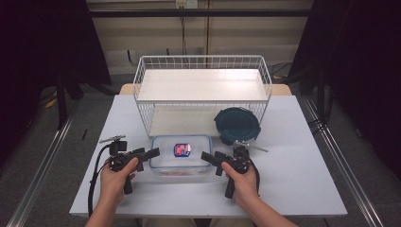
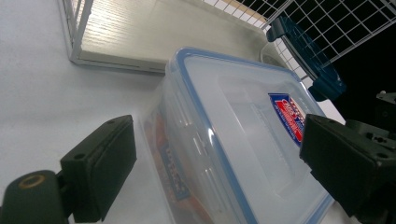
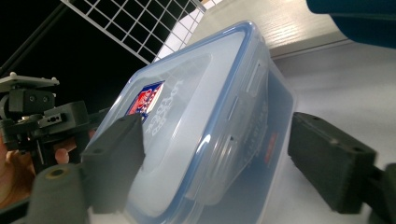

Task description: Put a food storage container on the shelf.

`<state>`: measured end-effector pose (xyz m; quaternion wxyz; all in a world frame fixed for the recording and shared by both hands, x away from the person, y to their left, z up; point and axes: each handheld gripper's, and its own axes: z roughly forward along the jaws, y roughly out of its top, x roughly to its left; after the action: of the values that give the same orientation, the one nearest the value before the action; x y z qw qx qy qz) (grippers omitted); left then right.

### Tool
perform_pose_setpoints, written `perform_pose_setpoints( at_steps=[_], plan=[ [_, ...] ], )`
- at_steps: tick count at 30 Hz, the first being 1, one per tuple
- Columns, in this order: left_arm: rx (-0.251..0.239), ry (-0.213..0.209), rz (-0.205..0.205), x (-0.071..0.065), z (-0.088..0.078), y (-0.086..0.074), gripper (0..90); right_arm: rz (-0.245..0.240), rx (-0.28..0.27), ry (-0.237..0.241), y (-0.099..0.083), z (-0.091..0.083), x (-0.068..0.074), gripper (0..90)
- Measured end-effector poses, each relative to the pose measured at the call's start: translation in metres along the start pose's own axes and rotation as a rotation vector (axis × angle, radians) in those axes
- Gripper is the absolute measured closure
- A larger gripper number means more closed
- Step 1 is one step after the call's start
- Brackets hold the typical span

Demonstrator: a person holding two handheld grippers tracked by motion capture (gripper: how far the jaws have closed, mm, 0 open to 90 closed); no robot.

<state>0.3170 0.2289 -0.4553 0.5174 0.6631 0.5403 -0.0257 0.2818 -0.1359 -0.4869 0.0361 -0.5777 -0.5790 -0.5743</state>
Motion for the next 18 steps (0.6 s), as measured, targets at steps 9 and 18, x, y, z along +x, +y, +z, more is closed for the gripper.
perform_pose_setpoints(
  at_steps=[9,18],
  plan=[
    [0.004,-0.002,-0.029,0.003,0.005,-0.001,16.2,0.029,-0.012,-0.013,-0.001,0.006,0.0,27.8],
    [0.041,-0.044,-0.121,0.007,0.013,-0.008,22.8,0.048,-0.077,-0.003,-0.005,0.008,0.0,35.8]
  ],
)
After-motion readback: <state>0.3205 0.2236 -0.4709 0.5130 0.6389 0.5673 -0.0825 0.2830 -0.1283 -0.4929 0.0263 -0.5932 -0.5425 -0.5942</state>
